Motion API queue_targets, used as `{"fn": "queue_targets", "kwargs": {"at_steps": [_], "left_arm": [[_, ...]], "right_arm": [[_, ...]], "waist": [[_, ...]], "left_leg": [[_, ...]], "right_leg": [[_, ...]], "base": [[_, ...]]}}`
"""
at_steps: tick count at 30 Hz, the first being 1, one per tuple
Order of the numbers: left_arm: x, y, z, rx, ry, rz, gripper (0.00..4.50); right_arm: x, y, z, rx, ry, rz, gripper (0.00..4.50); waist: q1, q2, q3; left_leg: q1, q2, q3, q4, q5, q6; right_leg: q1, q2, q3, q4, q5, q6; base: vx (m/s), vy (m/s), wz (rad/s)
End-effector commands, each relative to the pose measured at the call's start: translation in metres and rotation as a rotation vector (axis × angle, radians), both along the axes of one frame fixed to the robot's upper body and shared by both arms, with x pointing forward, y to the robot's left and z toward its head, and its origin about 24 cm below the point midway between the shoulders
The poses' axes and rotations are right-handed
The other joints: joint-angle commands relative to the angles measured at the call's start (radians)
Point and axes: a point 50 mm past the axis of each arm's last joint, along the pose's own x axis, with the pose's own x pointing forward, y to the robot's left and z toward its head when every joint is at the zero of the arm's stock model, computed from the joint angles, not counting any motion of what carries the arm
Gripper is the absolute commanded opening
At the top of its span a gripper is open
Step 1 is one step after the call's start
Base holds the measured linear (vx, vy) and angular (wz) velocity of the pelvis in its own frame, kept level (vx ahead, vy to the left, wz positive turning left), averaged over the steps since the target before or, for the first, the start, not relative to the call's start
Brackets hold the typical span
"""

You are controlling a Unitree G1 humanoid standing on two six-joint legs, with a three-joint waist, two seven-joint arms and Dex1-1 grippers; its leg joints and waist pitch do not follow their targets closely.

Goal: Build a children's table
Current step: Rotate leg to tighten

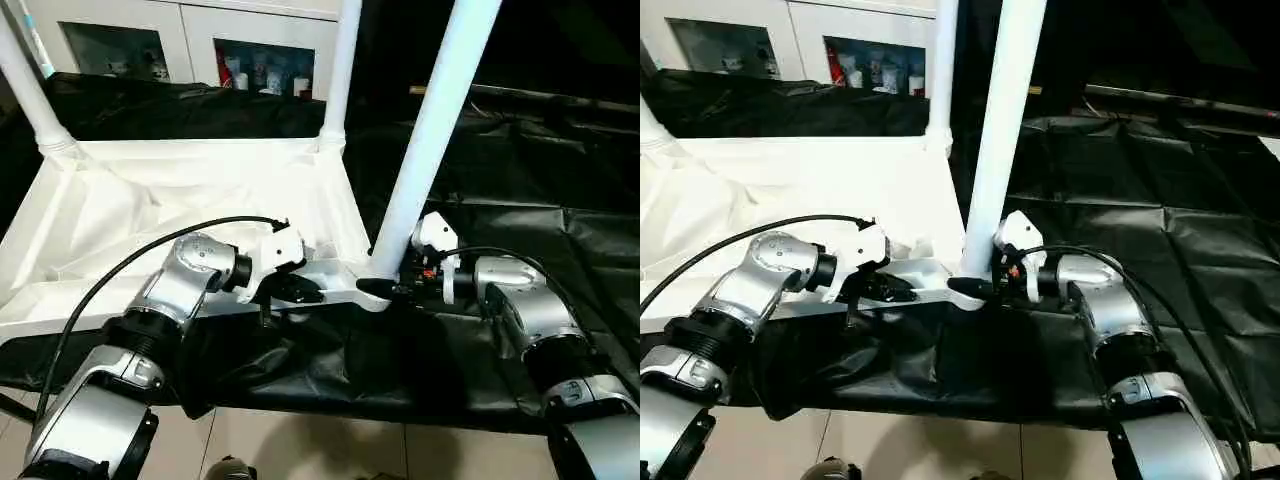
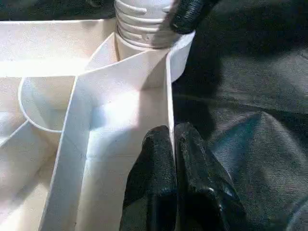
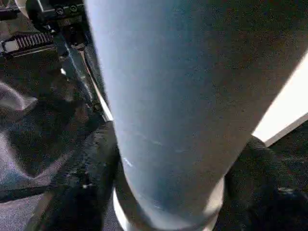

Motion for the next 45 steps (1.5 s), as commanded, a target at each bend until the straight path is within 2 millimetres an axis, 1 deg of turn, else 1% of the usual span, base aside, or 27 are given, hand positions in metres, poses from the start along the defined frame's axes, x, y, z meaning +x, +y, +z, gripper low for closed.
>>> {"fn": "queue_targets", "kwargs": {"at_steps": [1, 3, 4, 9, 11, 12, 13, 14, 16, 17, 18, 19, 20, 21, 23, 24, 27, 28, 29, 30, 31, 34, 37, 42, 43, 44, 45], "left_arm": [[-0.004, -0.008, -0.004, -0.022, 0.019, -0.02, 0.0], [-0.004, -0.008, -0.005, -0.022, 0.019, -0.019, 0.0], [-0.004, -0.009, -0.005, -0.021, 0.013, -0.008, 0.0], [0.001, -0.011, -0.009, -0.021, 0.004, 0.078, 0.0], [0.008, -0.019, -0.011, -0.036, -0.005, 0.196, 0.0], [0.008, -0.019, -0.011, -0.036, -0.005, 0.196, 0.0], [0.013, -0.027, -0.01, -0.047, -0.018, 0.263, 0.0], [0.014, -0.027, -0.01, -0.047, -0.019, 0.266, 0.0], [0.021, -0.039, -0.009, -0.058, -0.031, 0.366, 0.0], [0.025, -0.047, -0.008, -0.058, -0.038, 0.417, 0.0], [0.027, -0.053, -0.008, -0.058, -0.043, 0.448, 0.0], [0.028, -0.057, -0.008, -0.057, -0.047, 0.468, 0.0], [0.028, -0.062, -0.008, -0.057, -0.051, 0.479, 0.0], [0.029, -0.065, -0.008, -0.056, -0.054, 0.487, 0.0], [0.028, -0.072, -0.008, -0.045, -0.064, 0.495, 0.0], [0.027, -0.076, -0.009, -0.035, -0.074, 0.474, 0.0], [0.026, -0.077, -0.008, -0.022, -0.088, 0.449, 0.0], [0.027, -0.075, -0.008, -0.01, -0.101, 0.438, 0.0], [0.027, -0.072, -0.008, -0.001, -0.108, 0.426, 0.0], [0.027, -0.069, -0.009, 0.006, -0.112, 0.418, 0.0], [0.027, -0.067, -0.009, 0.01, -0.114, 0.413, 0.0], [0.026, -0.06, -0.009, 0.008, -0.104, 0.385, 0.0], [0.02, -0.041, -0.011, 0.016, -0.075, 0.288, 0.0], [0.013, -0.027, -0.011, -0.017, -0.037, 0.2, 0.0], [0.011, -0.026, -0.011, -0.025, -0.03, 0.174, 0.0], [0.006, -0.023, -0.011, -0.032, -0.004, 0.114, 0.0], [0.004, -0.022, -0.011, -0.032, 0.003, 0.099, 0.0]], "right_arm": [[-0.005, 0.001, -0.005, -0.01, 0.023, 0.026, 2.79], [-0.006, 0.001, -0.006, -0.015, 0.028, 0.029, 2.73], [-0.008, 0.002, -0.009, -0.028, 0.034, 0.035, 2.71], [-0.011, 0.002, -0.018, -0.035, 0.066, 0.0, 2.65], [-0.007, 0.002, -0.029, -0.004, 0.112, -0.158, 2.65], [-0.007, 0.002, -0.029, -0.004, 0.112, -0.158, 2.65], [-0.003, 0.003, -0.036, 0.016, 0.142, -0.286, 2.65], [-0.003, 0.003, -0.036, 0.017, 0.143, -0.292, 2.65], [0.001, 0.007, -0.048, 0.028, 0.199, -0.477, 2.64], [0.004, 0.011, -0.055, 0.029, 0.231, -0.589, 2.64], [0.006, 0.015, -0.059, 0.034, 0.255, -0.674, 2.64], [0.008, 0.019, -0.061, 0.039, 0.275, -0.737, 2.64], [0.01, 0.024, -0.062, 0.049, 0.295, -0.785, 2.63], [0.011, 0.027, -0.062, 0.057, 0.313, -0.821, 2.63], [0.015, 0.039, -0.061, 0.081, 0.346, -0.886, 2.63], [0.018, 0.052, -0.057, 0.083, 0.335, -0.878, 2.63], [0.021, 0.065, -0.05, 0.086, 0.303, -0.837, 2.63], [0.023, 0.069, -0.046, 0.094, 0.278, -0.812, 3.31], [0.023, 0.069, -0.044, 0.09, 0.251, -0.787, 3.31], [0.024, 0.068, -0.042, 0.076, 0.218, -0.771, 3.33], [0.025, 0.068, -0.041, 0.066, 0.196, -0.761, 3.4], [0.026, 0.062, -0.037, 0.06, 0.14, -0.73, 3.75], [0.023, 0.048, -0.031, 0.048, 0.07, -0.552, 3.75], [0.014, 0.025, -0.023, 0.005, -0.003, -0.332, 3.75], [0.012, 0.022, -0.022, -0.002, -0.009, -0.298, 3.75], [0.007, 0.013, -0.018, -0.019, -0.009, -0.219, 3.75], [0.006, 0.011, -0.017, -0.02, -0.006, -0.198, 3.75]], "waist": [[0.005, -0.002, -0.066], [0.005, -0.002, -0.066], [0.005, -0.006, -0.066], [0.004, -0.004, -0.064], [0.002, -0.017, -0.057], [0.002, -0.017, -0.057], [0.001, -0.015, -0.056], [-0.002, -0.024, -0.056], [-0.005, -0.02, -0.055], [-0.005, -0.019, -0.055], [-0.007, -0.013, -0.057], [-0.011, -0.016, -0.056], [-0.011, -0.013, -0.058], [-0.011, -0.017, -0.059], [-0.011, -0.016, -0.059], [-0.013, -0.014, -0.06], [-0.015, -0.015, -0.061], [-0.016, -0.016, -0.062], [-0.016, -0.016, -0.062], [-0.016, -0.021, -0.062], [-0.018, -0.02, -0.062], [-0.023, -0.019, -0.062], [-0.023, -0.016, -0.062], [-0.021, 0.0, -0.067], [-0.024, -0.002, -0.067], [-0.023, 0.005, -0.068], [-0.023, 0.003, -0.068]], "left_leg": [[0.016, 0.025, -0.003, -0.051, -0.127, 0.075], [0.017, 0.025, -0.003, -0.051, -0.128, 0.076], [0.017, 0.025, -0.003, -0.05, -0.127, 0.077], [0.018, 0.026, -0.003, -0.052, -0.139, 0.073], [0.019, 0.025, -0.003, -0.057, -0.175, 0.06], [0.019, 0.025, -0.003, -0.057, -0.175, 0.06], [0.026, 0.023, -0.004, -0.059, -0.219, 0.038], [0.024, 0.022, -0.004, -0.06, -0.224, 0.033], [0.026, 0.022, -0.007, -0.065, -0.248, 0.014], [0.027, 0.022, -0.008, -0.066, -0.247, 0.008], [0.026, 0.022, -0.01, -0.068, -0.25, -0.003], [0.026, 0.021, -0.01, -0.07, -0.268, -0.013], [0.026, 0.021, -0.012, -0.071, -0.275, -0.019], [0.026, 0.02, -0.012, -0.07, -0.285, -0.019], [0.026, 0.02, -0.01, -0.07, -0.297, -0.011], [0.025, 0.019, -0.012, -0.072, -0.302, -0.013], [0.024, 0.02, -0.013, -0.073, -0.308, -0.016], [0.021, 0.019, -0.013, -0.074, -0.306, -0.015], [0.021, 0.02, -0.013, -0.074, -0.305, -0.014], [0.02, 0.018, -0.012, -0.073, -0.306, -0.01], [0.015, 0.018, -0.014, -0.074, -0.299, -0.007], [0.014, 0.019, -0.012, -0.073, -0.293, -0.002], [0.011, 0.02, -0.011, -0.071, -0.285, 0.017], [0.014, 0.021, -0.01, -0.066, -0.219, 0.038], [0.012, 0.021, -0.008, -0.064, -0.199, 0.048], [0.013, 0.022, -0.008, -0.063, -0.192, 0.057], [0.014, 0.022, -0.007, -0.063, -0.19, 0.062]], "right_leg": [[0.052, -0.054, 0.031, -0.056, 0.042, -0.275], [0.051, -0.054, 0.032, -0.056, 0.038, -0.275], [0.051, -0.054, 0.032, -0.056, 0.036, -0.275], [0.048, -0.055, 0.033, -0.06, 0.005, -0.269], [0.046, -0.057, 0.033, -0.07, -0.081, -0.251], [0.046, -0.057, 0.033, -0.07, -0.081, -0.251], [0.04, -0.06, 0.034, -0.08, -0.175, -0.231], [0.041, -0.06, 0.034, -0.082, -0.195, -0.223], [0.036, -0.064, 0.032, -0.089, -0.272, -0.196], [0.036, -0.065, 0.032, -0.09, -0.279, -0.19], [0.035, -0.065, 0.032, -0.091, -0.279, -0.182], [0.032, -0.063, 0.032, -0.094, -0.29, -0.174], [0.033, -0.064, 0.032, -0.093, -0.293, -0.172], [0.033, -0.064, 0.03, -0.096, -0.294, -0.164], [0.03, -0.062, 0.031, -0.098, -0.284, -0.156], [0.03, -0.062, 0.031, -0.098, -0.285, -0.152], [0.03, -0.061, 0.029, -0.099, -0.274, -0.142], [0.031, -0.06, 0.029, -0.097, -0.258, -0.143], [0.032, -0.06, 0.029, -0.096, -0.252, -0.144], [0.032, -0.061, 0.029, -0.097, -0.251, -0.144], [0.035, -0.063, 0.029, -0.095, -0.251, -0.145], [0.033, -0.063, 0.029, -0.096, -0.246, -0.152], [0.039, -0.063, 0.029, -0.096, -0.221, -0.162], [0.046, -0.057, 0.027, -0.079, -0.074, -0.217], [0.049, -0.055, 0.027, -0.075, -0.026, -0.234], [0.05, -0.055, 0.026, -0.073, 0.006, -0.249], [0.051, -0.054, 0.025, -0.072, 0.018, -0.254]], "base": [[0.0, 0.0, 0.0], [0.0, 0.0, 0.0], [0.0, 0.0, 0.0], [0.0, 0.0, 0.0], [0.0, 0.0, 0.0], [0.0, 0.0, 0.0], [0.0, 0.0, 0.0], [0.0, 0.0, 0.0], [0.0, 0.0, 0.0], [0.0, 0.0, 0.0], [0.0, 0.0, 0.0], [0.0, 0.0, 0.0], [0.0, 0.0, 0.0], [0.0, 0.0, 0.0], [0.0, 0.0, 0.0], [0.0, 0.0, 0.0], [0.0, 0.0, 0.0], [0.0, 0.0, 0.0], [0.0, 0.0, 0.0], [0.0, 0.0, 0.0], [0.0, 0.0, 0.0], [0.0, 0.0, 0.0], [0.0, 0.0, 0.0], [0.0, 0.0, 0.0], [0.0, 0.0, 0.0], [0.0, 0.0, 0.0], [0.0, 0.0, 0.0]]}}
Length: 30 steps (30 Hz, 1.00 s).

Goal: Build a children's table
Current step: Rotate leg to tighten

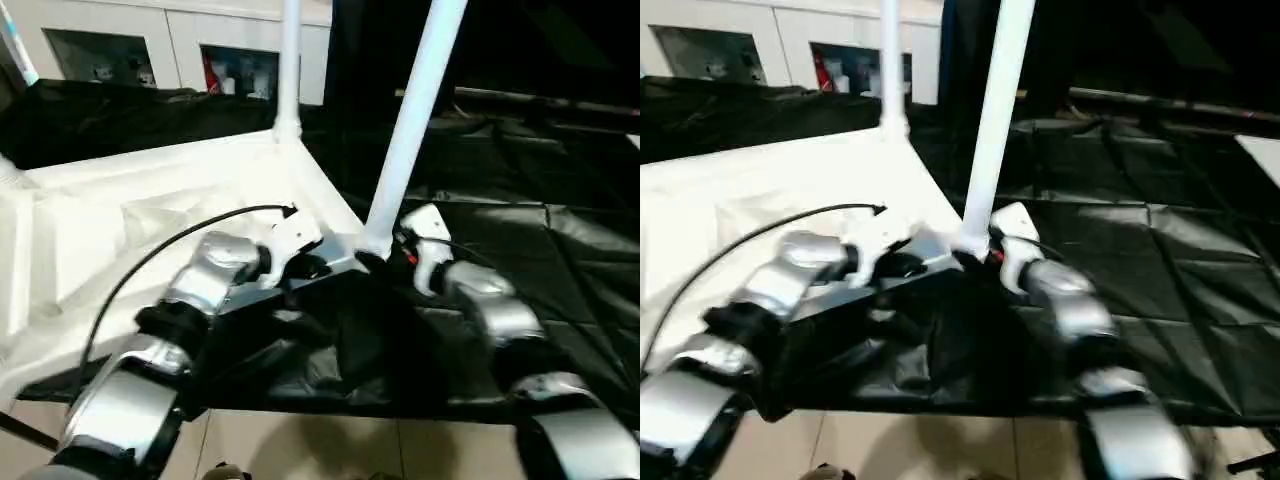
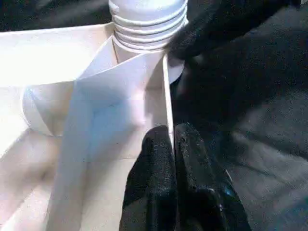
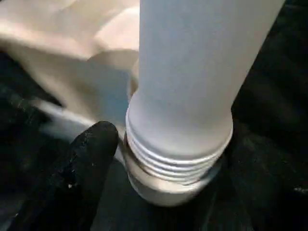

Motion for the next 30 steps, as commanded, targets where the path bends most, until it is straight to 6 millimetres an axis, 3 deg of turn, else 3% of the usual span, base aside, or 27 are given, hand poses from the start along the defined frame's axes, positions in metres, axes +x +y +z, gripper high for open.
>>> {"fn": "queue_targets", "kwargs": {"at_steps": [1, 7, 13, 14, 15, 16, 22, 25, 30], "left_arm": [[-0.013, -0.008, -0.007, -0.031, 0.052, -0.126, 0.0], [-0.02, -0.001, -0.004, -0.053, 0.095, -0.199, 0.0], [-0.022, 0.003, -0.005, -0.064, 0.106, -0.203, 0.0], [-0.022, 0.004, -0.005, -0.063, 0.108, -0.197, 0.0], [-0.022, 0.004, -0.005, -0.063, 0.108, -0.197, 0.0], [-0.021, 0.005, -0.006, -0.059, 0.105, -0.184, 0.0], [-0.02, 0.01, -0.007, -0.053, 0.101, -0.149, 0.0], [-0.016, 0.009, -0.008, -0.045, 0.086, -0.088, 0.0], [-0.001, 0.0, -0.009, -0.039, 0.038, 0.096, 0.0]], "right_arm": [[-0.007, 0.005, 0.004, -0.004, 0.006, 0.155, 3.75], [-0.011, -0.008, 0.014, 0.012, 0.019, 0.236, 3.75], [-0.015, -0.009, 0.016, 0.042, 0.045, 0.274, 3.38], [-0.016, -0.009, 0.015, 0.035, 0.052, 0.286, 3.38], [-0.016, -0.009, 0.015, 0.035, 0.052, 0.286, 3.29], [-0.018, -0.008, 0.013, 0.039, 0.071, 0.3, 3.08], [-0.023, -0.003, 0.006, 0.048, 0.099, 0.305, 2.73], [-0.023, -0.001, -0.002, 0.026, 0.119, 0.226, 2.71], [-0.013, 0.008, -0.022, 0.028, 0.168, -0.084, 2.7]], "waist": [[0.005, 0.008, -0.058], [0.022, 0.018, -0.058], [0.026, 0.014, -0.057], [0.026, 0.005, -0.058], [0.028, 0.01, -0.057], [0.027, 0.003, -0.057], [0.027, 0.002, -0.057], [0.027, 0.003, -0.056], [0.012, 0.005, -0.048]], "left_leg": [[0.01, 0.026, -0.011, -0.055, -0.185, 0.073], [0.017, 0.032, -0.004, -0.051, -0.169, 0.082], [0.015, 0.029, -0.003, -0.049, -0.147, 0.082], [0.015, 0.029, -0.001, -0.048, -0.145, 0.084], [0.016, 0.03, -0.002, -0.048, -0.141, 0.085], [0.015, 0.029, -0.001, -0.048, -0.141, 0.086], [0.014, 0.028, -0.002, -0.048, -0.138, 0.083], [0.015, 0.028, -0.003, -0.049, -0.129, 0.082], [0.022, 0.025, -0.009, -0.062, -0.24, 0.015]], "right_leg": [[0.052, -0.045, 0.031, -0.062, 0.026, -0.273], [0.049, -0.045, 0.031, -0.055, 0.04, -0.305], [0.05, -0.044, 0.032, -0.055, 0.027, -0.29], [0.05, -0.044, 0.032, -0.055, 0.025, -0.288], [0.049, -0.045, 0.032, -0.054, 0.02, -0.286], [0.049, -0.044, 0.032, -0.055, 0.013, -0.284], [0.048, -0.047, 0.033, -0.057, -0.023, -0.269], [0.046, -0.047, 0.033, -0.056, -0.018, -0.265], [0.038, -0.05, 0.037, -0.08, -0.226, -0.217]], "base": [[0.0, 0.0, 0.0], [0.0, 0.0, 0.0], [0.0, 0.0, 0.0], [0.0, 0.0, 0.0], [0.0, 0.0, 0.0], [0.0, 0.0, 0.0], [0.0, 0.0, 0.0], [0.0, 0.0, 0.0], [0.0, 0.0, 0.0]]}}
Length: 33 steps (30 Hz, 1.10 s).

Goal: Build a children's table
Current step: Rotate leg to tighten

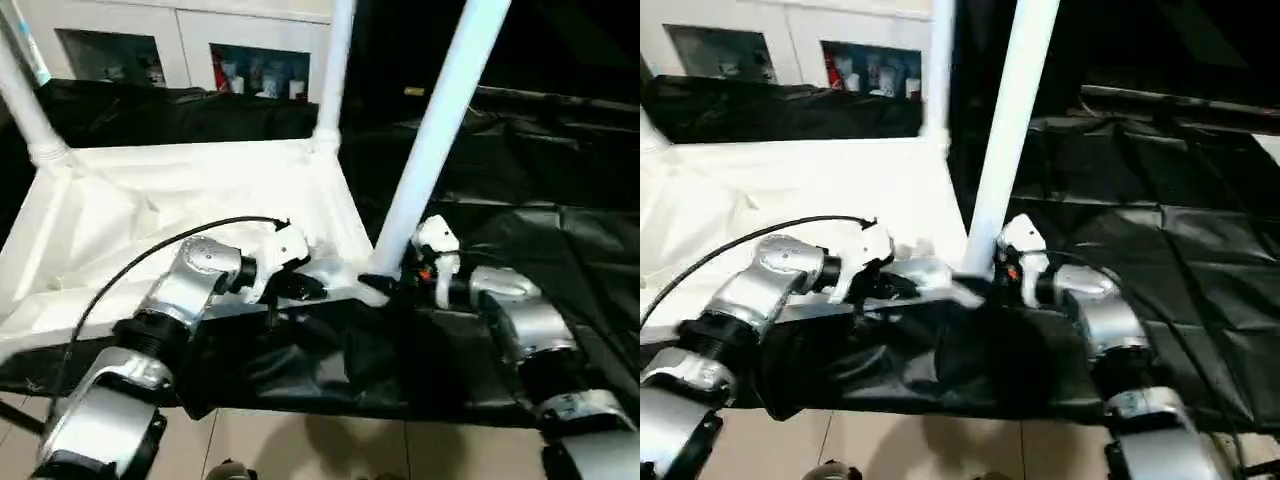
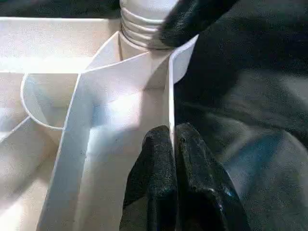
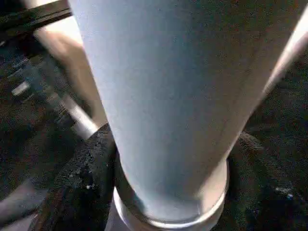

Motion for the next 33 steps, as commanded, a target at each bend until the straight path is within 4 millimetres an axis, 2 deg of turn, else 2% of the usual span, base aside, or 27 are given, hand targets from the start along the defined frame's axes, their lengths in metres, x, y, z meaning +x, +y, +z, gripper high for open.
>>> {"fn": "queue_targets", "kwargs": {"at_steps": [1, 2, 4, 5, 7, 10, 11, 13, 14, 15, 17, 18, 19, 20, 23, 25, 26, 27, 29, 31, 33], "left_arm": [[0.011, -0.008, -0.007, -0.01, -0.027, 0.212, 0.0], [0.012, -0.008, -0.007, -0.01, -0.028, 0.216, 0.0], [0.016, -0.018, -0.007, -0.009, -0.039, 0.276, 0.0], [0.02, -0.03, -0.006, -0.006, -0.053, 0.325, 0.0], [0.021, -0.046, -0.004, -0.007, -0.066, 0.362, 0.0], [0.02, -0.059, -0.005, 0.013, -0.079, 0.35, 0.0], [0.02, -0.062, -0.005, 0.014, -0.08, 0.348, 0.0], [0.021, -0.066, -0.004, 0.008, -0.087, 0.357, 0.0], [0.022, -0.066, -0.003, 0.006, -0.094, 0.353, 0.0], [0.022, -0.064, -0.003, 0.002, -0.091, 0.346, 0.0], [0.021, -0.062, -0.003, -0.001, -0.081, 0.344, 0.0], [0.021, -0.06, -0.003, -0.005, -0.083, 0.331, 0.0], [0.02, -0.058, -0.003, -0.01, -0.078, 0.319, 0.0], [0.02, -0.058, -0.004, -0.011, -0.077, 0.317, 0.0], [0.017, -0.049, -0.004, -0.038, -0.054, 0.25, 0.0], [0.013, -0.04, -0.004, -0.056, -0.042, 0.187, 0.0], [0.013, -0.037, -0.005, -0.055, -0.032, 0.174, 0.0], [0.012, -0.034, -0.005, -0.054, -0.027, 0.162, 0.0], [0.007, -0.025, -0.005, -0.063, 0.002, 0.08, 0.0], [0.002, -0.018, -0.004, -0.062, 0.026, 0.009, 0.0], [0.0, -0.013, -0.004, -0.049, 0.036, -0.024, 0.0]], "right_arm": [[-0.003, 0.01, -0.031, -0.026, 0.15, -0.21, 2.7], [-0.002, 0.011, -0.031, -0.025, 0.153, -0.22, 2.7], [0.002, 0.021, -0.037, -0.016, 0.191, -0.355, 2.7], [0.006, 0.034, -0.039, 0.002, 0.225, -0.449, 2.69], [0.009, 0.051, -0.04, 0.028, 0.26, -0.524, 2.69], [0.011, 0.064, -0.037, 0.008, 0.249, -0.538, 2.69], [0.012, 0.067, -0.036, -0.004, 0.242, -0.539, 2.69], [0.015, 0.071, -0.031, -0.011, 0.206, -0.533, 2.69], [0.017, 0.072, -0.028, 0.006, 0.19, -0.534, 3.04], [0.018, 0.071, -0.026, 0.019, 0.179, -0.528, 3.04], [0.02, 0.069, -0.024, 0.017, 0.167, -0.523, 3.39], [0.021, 0.067, -0.023, 0.017, 0.157, -0.514, 3.41], [0.021, 0.065, -0.022, 0.015, 0.139, -0.49, 3.48], [0.021, 0.064, -0.022, 0.015, 0.136, -0.486, 3.48], [0.02, 0.054, -0.016, 0.0, 0.07, -0.334, 3.48], [0.016, 0.045, -0.011, -0.005, 0.032, -0.187, 3.48], [0.015, 0.042, -0.009, -0.009, 0.019, -0.146, 3.48], [0.014, 0.039, -0.008, -0.013, 0.01, -0.113, 3.48], [0.01, 0.024, -0.002, -0.04, -0.029, 0.005, 3.48], [0.007, 0.011, 0.004, -0.059, -0.047, 0.087, 3.48], [0.006, 0.003, 0.007, -0.072, -0.048, 0.119, 3.48]], "waist": [[-0.006, 0.003, -0.054], [-0.009, 0.0, -0.053], [-0.015, 0.001, -0.052], [-0.017, 0.002, -0.053], [-0.019, 0.007, -0.052], [-0.017, 0.007, -0.05], [-0.016, 0.011, -0.049], [-0.017, 0.011, -0.05], [-0.018, 0.011, -0.049], [-0.018, 0.012, -0.05], [-0.018, 0.01, -0.05], [-0.018, 0.01, -0.05], [-0.019, 0.007, -0.052], [-0.018, 0.009, -0.052], [-0.016, 0.004, -0.055], [-0.015, -0.002, -0.057], [-0.015, -0.002, -0.057], [-0.014, -0.001, -0.06], [-0.015, -0.001, -0.064], [-0.012, -0.008, -0.063], [-0.009, -0.007, -0.062]], "left_leg": [[0.022, 0.026, -0.014, -0.069, -0.267, -0.007], [0.021, 0.025, -0.014, -0.069, -0.275, -0.014], [0.023, 0.024, -0.018, -0.072, -0.312, -0.03], [0.02, 0.024, -0.02, -0.074, -0.315, -0.033], [0.026, 0.023, -0.02, -0.074, -0.333, -0.04], [0.029, 0.022, -0.018, -0.074, -0.365, -0.033], [0.029, 0.022, -0.019, -0.075, -0.377, -0.032], [0.027, 0.021, -0.023, -0.078, -0.398, -0.035], [0.029, 0.021, -0.023, -0.078, -0.407, -0.036], [0.028, 0.021, -0.025, -0.079, -0.418, -0.038], [0.024, 0.022, -0.026, -0.08, -0.41, -0.034], [0.02, 0.022, -0.025, -0.08, -0.403, -0.031], [0.013, 0.021, -0.027, -0.081, -0.385, -0.027], [0.013, 0.022, -0.028, -0.082, -0.378, -0.025], [0.008, 0.023, -0.023, -0.078, -0.329, -0.007], [0.0, 0.021, -0.021, -0.072, -0.277, 0.028], [-0.003, 0.021, -0.02, -0.072, -0.263, 0.034], [0.001, 0.021, -0.017, -0.068, -0.236, 0.042], [0.001, 0.021, -0.014, -0.061, -0.183, 0.058], [0.0, 0.021, -0.009, -0.056, -0.144, 0.093], [0.003, 0.023, -0.01, -0.056, -0.139, 0.106]], "right_leg": [[0.03, -0.049, 0.034, -0.085, -0.261, -0.205], [0.029, -0.049, 0.034, -0.086, -0.274, -0.2], [0.025, -0.05, 0.032, -0.094, -0.333, -0.178], [0.026, -0.052, 0.032, -0.095, -0.34, -0.173], [0.019, -0.051, 0.032, -0.099, -0.353, -0.17], [0.014, -0.049, 0.032, -0.105, -0.344, -0.161], [0.014, -0.048, 0.031, -0.107, -0.353, -0.157], [0.017, -0.048, 0.029, -0.109, -0.375, -0.145], [0.014, -0.048, 0.028, -0.111, -0.386, -0.142], [0.015, -0.05, 0.028, -0.112, -0.394, -0.137], [0.017, -0.051, 0.028, -0.111, -0.383, -0.135], [0.018, -0.051, 0.029, -0.109, -0.37, -0.139], [0.025, -0.052, 0.028, -0.106, -0.36, -0.139], [0.026, -0.053, 0.027, -0.106, -0.354, -0.14], [0.031, -0.052, 0.028, -0.099, -0.28, -0.157], [0.041, -0.051, 0.028, -0.091, -0.217, -0.172], [0.043, -0.052, 0.028, -0.09, -0.205, -0.175], [0.041, -0.051, 0.029, -0.087, -0.169, -0.188], [0.045, -0.049, 0.029, -0.076, -0.087, -0.222], [0.047, -0.048, 0.029, -0.068, -0.005, -0.252], [0.047, -0.048, 0.028, -0.066, -0.009, -0.264]], "base": [[0.0, 0.0, 0.0], [0.0, 0.0, 0.0], [0.0, 0.0, 0.0], [0.0, 0.0, 0.0], [0.0, 0.0, 0.0], [0.0, 0.0, 0.0], [0.0, 0.0, 0.0], [0.0, 0.0, 0.0], [0.0, 0.0, 0.0], [0.0, 0.0, 0.0], [0.0, 0.0, 0.0], [0.0, 0.0, 0.0], [0.0, 0.0, 0.0], [0.0, 0.0, 0.0], [0.0, 0.0, 0.0], [0.0, 0.0, 0.0], [0.0, 0.0, 0.0], [0.0, 0.0, 0.0], [0.0, 0.0, 0.0], [0.0, 0.0, 0.0], [0.0, 0.0, 0.0]]}}
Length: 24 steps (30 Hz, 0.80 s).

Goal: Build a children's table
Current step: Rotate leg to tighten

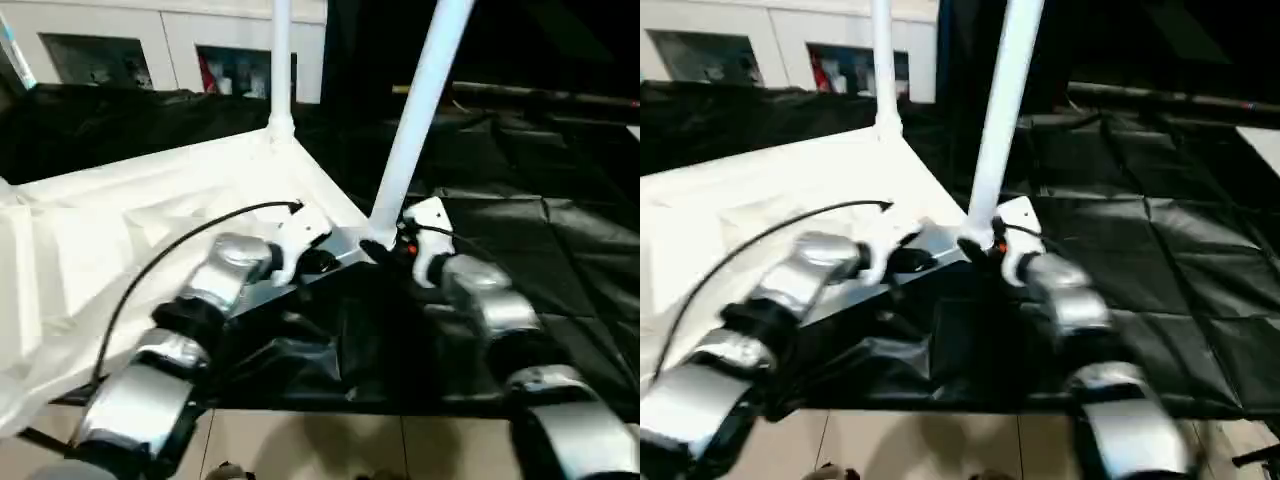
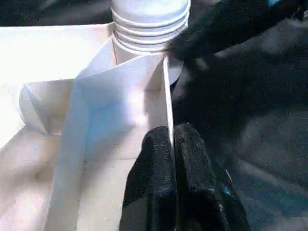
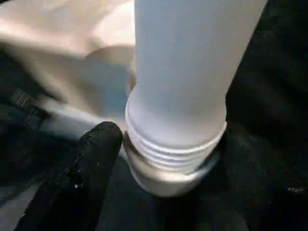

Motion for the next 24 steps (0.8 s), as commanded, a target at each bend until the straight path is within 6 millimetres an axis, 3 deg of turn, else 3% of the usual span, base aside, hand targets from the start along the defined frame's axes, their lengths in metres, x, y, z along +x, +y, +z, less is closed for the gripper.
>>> {"fn": "queue_targets", "kwargs": {"at_steps": [1, 5, 6, 12, 17, 19, 24], "left_arm": [[-0.012, -0.007, -0.006, -0.016, 0.046, -0.132, 0.0], [-0.018, 0.01, -0.006, 0.022, 0.093, -0.206, 0.0], [-0.02, 0.012, -0.006, 0.027, 0.103, -0.22, 0.0], [-0.023, 0.019, -0.005, 0.034, 0.112, -0.229, 0.0], [-0.022, 0.021, -0.005, 0.038, 0.104, -0.22, 0.0], [-0.022, 0.02, -0.004, 0.033, 0.101, -0.215, 0.0], [-0.021, 0.019, -0.006, 0.033, 0.097, -0.206, 0.0]], "right_arm": [[-0.005, 0.007, 0.005, -0.007, -0.003, 0.151, 3.48], [-0.008, -0.007, 0.011, -0.026, -0.003, 0.221, 3.48], [-0.009, -0.007, 0.013, -0.018, -0.005, 0.234, 3.48], [-0.013, -0.004, 0.015, 0.015, 0.014, 0.308, 3.48], [-0.016, -0.001, 0.01, 0.016, 0.042, 0.336, 3.13], [-0.017, 0.0, 0.009, 0.022, 0.048, 0.339, 2.82], [-0.02, 0.002, 0.008, 0.03, 0.058, 0.344, 2.73]], "waist": [[0.009, -0.01, -0.062], [0.016, -0.007, -0.058], [0.019, -0.014, -0.057], [0.032, -0.017, -0.058], [0.033, -0.021, -0.059], [0.033, -0.017, -0.059], [0.032, -0.015, -0.06]], "left_leg": [[0.006, 0.024, -0.007, -0.047, -0.14, 0.104], [0.014, 0.033, -0.003, -0.049, -0.171, 0.085], [0.014, 0.033, -0.003, -0.049, -0.177, 0.081], [0.014, 0.031, 0.0, -0.047, -0.158, 0.073], [0.014, 0.029, 0.0, -0.045, -0.141, 0.078], [0.014, 0.029, -0.001, -0.045, -0.14, 0.077], [0.014, 0.028, -0.001, -0.043, -0.131, 0.077]], "right_leg": [[0.053, -0.05, 0.031, -0.06, -0.016, -0.269], [0.044, -0.047, 0.03, -0.057, -0.048, -0.287], [0.043, -0.047, 0.03, -0.056, -0.061, -0.283], [0.044, -0.05, 0.033, -0.052, -0.037, -0.278], [0.045, -0.05, 0.032, -0.051, -0.031, -0.275], [0.045, -0.05, 0.033, -0.051, -0.04, -0.272], [0.046, -0.048, 0.033, -0.049, -0.02, -0.273]], "base": [[0.0, 0.0, 0.0], [0.0, 0.0, 0.0], [0.0, 0.0, 0.0], [0.0, 0.0, 0.0], [0.0, 0.0, 0.0], [0.0, 0.0, 0.0], [0.0, 0.0, 0.0]]}}
